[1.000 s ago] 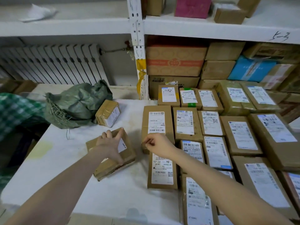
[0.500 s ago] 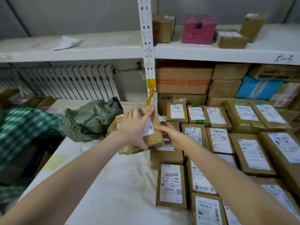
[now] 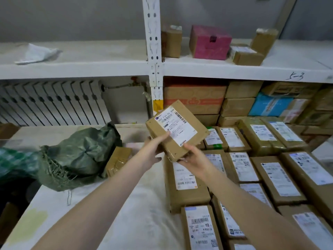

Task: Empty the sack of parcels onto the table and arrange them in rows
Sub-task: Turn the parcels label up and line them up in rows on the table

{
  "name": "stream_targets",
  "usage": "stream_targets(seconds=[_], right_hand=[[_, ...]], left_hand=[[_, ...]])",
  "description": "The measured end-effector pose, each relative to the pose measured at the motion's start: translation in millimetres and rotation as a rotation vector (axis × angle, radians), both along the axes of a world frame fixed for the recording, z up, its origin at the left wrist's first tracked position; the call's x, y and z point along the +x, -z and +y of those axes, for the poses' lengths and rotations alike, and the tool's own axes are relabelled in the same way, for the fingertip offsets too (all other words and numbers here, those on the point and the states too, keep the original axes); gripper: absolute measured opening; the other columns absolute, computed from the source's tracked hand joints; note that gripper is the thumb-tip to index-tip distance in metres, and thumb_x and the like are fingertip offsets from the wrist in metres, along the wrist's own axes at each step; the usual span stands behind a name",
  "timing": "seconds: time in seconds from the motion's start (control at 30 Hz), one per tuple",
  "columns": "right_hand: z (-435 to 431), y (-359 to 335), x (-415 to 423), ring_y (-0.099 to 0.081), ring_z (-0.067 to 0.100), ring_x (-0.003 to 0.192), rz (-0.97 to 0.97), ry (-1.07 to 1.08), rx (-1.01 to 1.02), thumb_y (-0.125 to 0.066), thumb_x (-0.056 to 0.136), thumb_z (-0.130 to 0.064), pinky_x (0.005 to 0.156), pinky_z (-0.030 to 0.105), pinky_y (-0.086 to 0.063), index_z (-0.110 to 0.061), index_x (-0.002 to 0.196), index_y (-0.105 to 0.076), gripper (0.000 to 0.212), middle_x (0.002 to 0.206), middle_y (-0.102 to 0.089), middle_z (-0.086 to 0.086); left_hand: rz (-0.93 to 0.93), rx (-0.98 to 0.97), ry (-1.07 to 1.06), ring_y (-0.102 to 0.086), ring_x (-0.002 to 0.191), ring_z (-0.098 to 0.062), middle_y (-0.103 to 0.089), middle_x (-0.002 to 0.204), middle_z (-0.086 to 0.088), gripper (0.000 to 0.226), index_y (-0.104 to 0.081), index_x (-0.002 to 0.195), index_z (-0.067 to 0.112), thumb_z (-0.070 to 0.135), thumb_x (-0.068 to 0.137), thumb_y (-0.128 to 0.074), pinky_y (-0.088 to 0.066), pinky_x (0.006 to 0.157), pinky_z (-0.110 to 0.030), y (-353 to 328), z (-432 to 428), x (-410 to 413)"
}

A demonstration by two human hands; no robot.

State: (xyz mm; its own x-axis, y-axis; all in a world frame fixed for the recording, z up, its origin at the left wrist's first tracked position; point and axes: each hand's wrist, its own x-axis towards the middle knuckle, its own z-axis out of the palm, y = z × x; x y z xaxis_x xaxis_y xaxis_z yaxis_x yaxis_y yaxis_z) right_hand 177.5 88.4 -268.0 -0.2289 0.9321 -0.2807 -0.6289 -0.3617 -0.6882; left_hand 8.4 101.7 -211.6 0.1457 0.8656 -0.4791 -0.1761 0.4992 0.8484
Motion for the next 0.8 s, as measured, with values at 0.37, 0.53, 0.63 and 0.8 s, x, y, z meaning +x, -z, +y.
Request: stream_targets(seconds=[0.37,0.53,0.63,0.8], right_hand=[[18.2,14.4,-21.2,-0.059,0.017,0.119,-0.491,-0.340,-0.022,-0.079,0.077,-0.017,0.104,0.043,-0.043,-0.023,0.127,-0.057,0.055,0.129,-0.063,0.002],[53.8,33.1,-19.1,-0.059,0.022,0.112,-1.418,-0.087,0.039,-0.068,0.082,-0.010,0.088,0.027,-0.048,-0.014,0.125,-0.056,0.045,0.122,-0.061,0.006],[68.2,40.6,-23.9,-0.058,0.020,0.115,-1.664,-0.172,0.176,-0.066,0.082,-0.021,0.091,0.032,-0.050,-0.023,0.130,-0.052,0.050,0.125,-0.059,-0.001],[78.9,41.6,-35.7,-0.052,0.023,0.119,-1.860,-0.512,0.296,-0.054,0.093,-0.037,0.091,0.035,-0.046,-0.023,0.138,-0.042,0.049,0.135,-0.049,0.002]], left_hand=[[-0.194,0.050,0.020,-0.065,0.110,-0.030,-0.072,0.114,-0.004,0.057,-0.054,0.128,0.032,0.021,0.076,-0.076,-0.050,0.095,-0.056,43.7,53.8,-47.4],[-0.216,-0.117,-0.113,-0.071,0.099,-0.029,-0.073,0.111,-0.005,0.055,-0.057,0.129,0.027,0.036,0.078,-0.074,-0.058,0.071,-0.041,50.1,84.1,-80.0],[-0.126,-0.187,-0.171,-0.071,0.096,-0.031,-0.075,0.104,-0.006,0.055,-0.061,0.123,0.028,0.039,0.072,-0.078,-0.057,0.081,-0.045,55.1,95.9,-95.7],[-0.045,-0.252,-0.285,-0.072,0.093,-0.032,-0.074,0.106,-0.004,0.087,-0.054,0.131,0.031,0.043,0.051,-0.087,-0.057,0.078,-0.049,74.0,110.1,-111.0]])
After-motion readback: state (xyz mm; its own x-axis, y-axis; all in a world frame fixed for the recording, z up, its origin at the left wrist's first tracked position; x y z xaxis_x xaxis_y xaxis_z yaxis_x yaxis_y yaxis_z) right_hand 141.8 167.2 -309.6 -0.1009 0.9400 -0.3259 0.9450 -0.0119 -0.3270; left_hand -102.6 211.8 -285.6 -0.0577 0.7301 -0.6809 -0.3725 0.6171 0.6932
